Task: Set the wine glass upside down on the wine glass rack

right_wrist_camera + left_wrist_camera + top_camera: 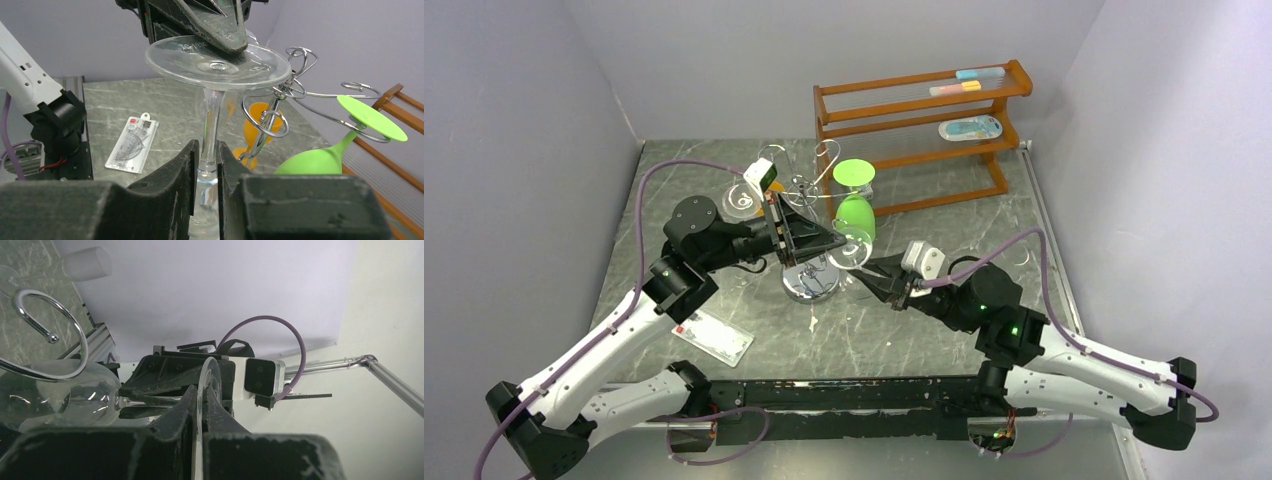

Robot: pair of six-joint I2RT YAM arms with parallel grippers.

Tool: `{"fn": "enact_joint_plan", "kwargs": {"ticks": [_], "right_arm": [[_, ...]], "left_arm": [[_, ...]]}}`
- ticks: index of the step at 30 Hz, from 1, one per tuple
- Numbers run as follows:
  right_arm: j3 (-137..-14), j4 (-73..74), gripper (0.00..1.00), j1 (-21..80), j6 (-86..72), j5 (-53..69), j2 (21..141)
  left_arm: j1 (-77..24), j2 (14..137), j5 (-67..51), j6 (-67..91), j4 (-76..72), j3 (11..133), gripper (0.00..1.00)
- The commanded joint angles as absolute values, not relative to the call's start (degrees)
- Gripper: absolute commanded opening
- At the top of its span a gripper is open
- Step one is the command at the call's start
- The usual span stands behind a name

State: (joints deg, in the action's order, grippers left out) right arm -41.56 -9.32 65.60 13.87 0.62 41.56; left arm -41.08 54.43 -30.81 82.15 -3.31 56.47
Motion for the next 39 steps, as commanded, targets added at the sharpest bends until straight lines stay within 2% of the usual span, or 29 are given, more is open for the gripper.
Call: {"fn": "enact_joint_plan", "kwargs": {"ticks": [1, 3, 8, 13, 15, 17, 21, 24, 27, 32, 39], "right_arm": [[-40.5, -11.1, 0.21, 65.9, 14.4, 1.4, 43.4], [-40.8, -11.6, 0.18, 65.9, 14.7, 2.1, 44.1], [-41.1, -11.6, 0.00, 66.0, 14.5, 2.1, 44.4], [-39.7, -14.0, 0.00, 65.9, 11.9, 0.2, 42.6], [-39.8, -13.6, 0.00, 65.8, 9.8, -2.4, 42.0], [-40.6, -11.7, 0.00, 65.9, 7.7, -3.8, 41.8], [-40.8, -9.2, 0.00, 65.9, 5.0, -5.8, 41.1], [-40.5, -8.4, 0.00, 65.8, 3.3, -8.3, 40.8], [-40.8, -7.8, 0.00, 65.8, 1.8, -11.8, 41.0], [-40.7, -8.9, 0.00, 65.8, -1.7, -20.8, 42.0], [-41.1, -14.4, 0.00, 65.8, -2.5, -28.6, 48.3]], "left_arm": [[-40.0, 53.1, -28.8, 84.3, -9.1, 56.4, 0.05], [-40.0, 52.9, -28.8, 84.4, -9.1, 56.3, 0.05], [-39.9, 52.5, -28.8, 85.0, -9.9, 55.5, 0.05], [-40.0, 52.1, -28.3, 84.1, -9.3, 55.4, 0.06], [-39.9, 51.8, -27.4, 82.7, -7.5, 55.9, 0.15], [-40.0, 51.3, -26.3, 81.7, -6.0, 56.1, 0.29], [-39.9, 50.8, -25.0, 80.5, -5.1, 55.9, 0.46], [-40.0, 50.8, -23.8, 78.6, -3.2, 56.9, 0.65], [-40.0, 50.6, -21.7, 75.0, -0.2, 58.7, 0.78], [-39.9, 49.2, -16.1, 67.8, 8.8, 62.7, 0.95], [-40.0, 48.7, -12.2, 52.0, 16.5, 70.3, 0.96]]}}
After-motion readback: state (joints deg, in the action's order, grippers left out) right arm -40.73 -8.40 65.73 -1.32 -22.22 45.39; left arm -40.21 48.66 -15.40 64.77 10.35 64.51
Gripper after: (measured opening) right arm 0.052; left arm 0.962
